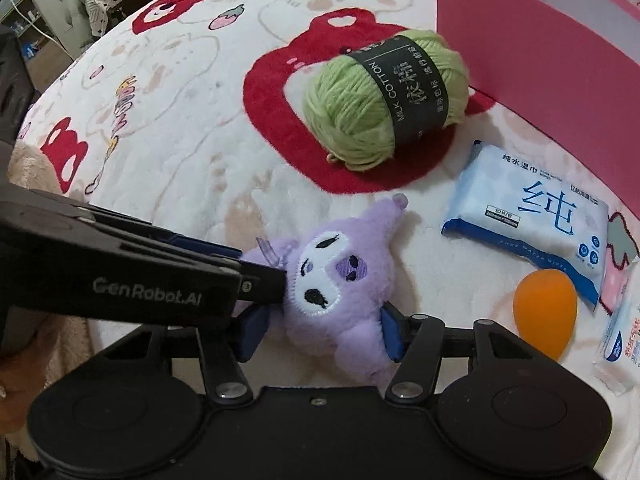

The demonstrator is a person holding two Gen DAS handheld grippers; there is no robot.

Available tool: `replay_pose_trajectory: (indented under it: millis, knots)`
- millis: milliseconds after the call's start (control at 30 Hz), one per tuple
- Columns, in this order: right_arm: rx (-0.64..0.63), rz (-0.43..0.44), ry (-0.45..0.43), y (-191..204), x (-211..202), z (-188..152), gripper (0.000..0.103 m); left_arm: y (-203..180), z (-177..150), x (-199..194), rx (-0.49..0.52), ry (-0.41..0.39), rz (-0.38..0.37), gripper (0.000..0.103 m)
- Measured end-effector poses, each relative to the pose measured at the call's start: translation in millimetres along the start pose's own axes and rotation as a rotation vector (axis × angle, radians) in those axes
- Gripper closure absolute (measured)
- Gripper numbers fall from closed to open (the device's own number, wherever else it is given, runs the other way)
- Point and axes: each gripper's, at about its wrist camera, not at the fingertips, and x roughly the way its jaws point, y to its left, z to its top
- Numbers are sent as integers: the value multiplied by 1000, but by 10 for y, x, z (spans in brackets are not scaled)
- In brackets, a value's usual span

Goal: Organize objects
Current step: 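Lift the purple plush with the right gripper and carry it over the pink box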

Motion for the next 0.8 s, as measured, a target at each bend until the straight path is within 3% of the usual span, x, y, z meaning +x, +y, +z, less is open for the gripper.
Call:
replay_pose_trajectory:
  millis: [267, 367, 567, 800]
  knots:
    - [68, -8, -28, 9, -141, 17, 47, 11, -38, 61, -37, -24, -40, 64]
    - [62, -84, 22, -19, -90, -14, 55, 79, -60, 101, -89, 15, -71, 61]
    - [51, -97, 29, 9, -79, 1, 57, -16, -122, 50, -46, -18, -72, 68]
    - [55, -109, -72, 18, -376, -47, 57, -136, -96, -146, 9, -111, -139, 69]
